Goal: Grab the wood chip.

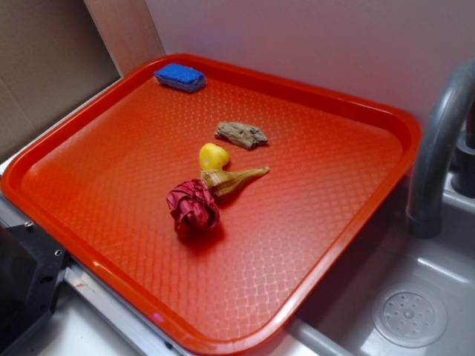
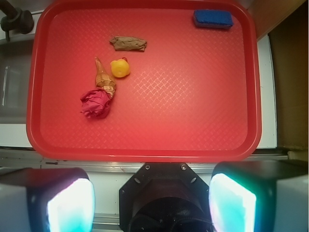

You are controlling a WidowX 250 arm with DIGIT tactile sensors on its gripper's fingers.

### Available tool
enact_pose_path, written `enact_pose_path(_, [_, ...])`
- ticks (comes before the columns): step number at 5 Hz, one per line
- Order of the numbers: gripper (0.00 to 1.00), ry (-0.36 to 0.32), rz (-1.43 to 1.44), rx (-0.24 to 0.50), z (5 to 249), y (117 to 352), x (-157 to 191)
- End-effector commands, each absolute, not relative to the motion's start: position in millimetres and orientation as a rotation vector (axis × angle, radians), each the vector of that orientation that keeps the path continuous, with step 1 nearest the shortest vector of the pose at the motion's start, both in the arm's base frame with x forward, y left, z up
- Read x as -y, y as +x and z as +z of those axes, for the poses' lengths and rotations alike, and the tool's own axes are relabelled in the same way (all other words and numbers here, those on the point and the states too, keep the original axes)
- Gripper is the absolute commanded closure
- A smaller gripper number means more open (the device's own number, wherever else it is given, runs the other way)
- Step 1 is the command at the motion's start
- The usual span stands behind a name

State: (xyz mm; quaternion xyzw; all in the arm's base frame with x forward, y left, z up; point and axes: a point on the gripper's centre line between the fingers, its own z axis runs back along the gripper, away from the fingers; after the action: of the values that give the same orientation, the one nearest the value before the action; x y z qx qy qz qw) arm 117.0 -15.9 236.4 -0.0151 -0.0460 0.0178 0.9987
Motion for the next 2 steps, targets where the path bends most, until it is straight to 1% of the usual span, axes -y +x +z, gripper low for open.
enact_pose_path(1, [0.0, -0.03, 0.036, 0.092, 236.4, 117.0, 15.9])
enact_pose_path(2, [0.0, 0.155, -0.107, 0.064, 186.5, 167.0, 27.5])
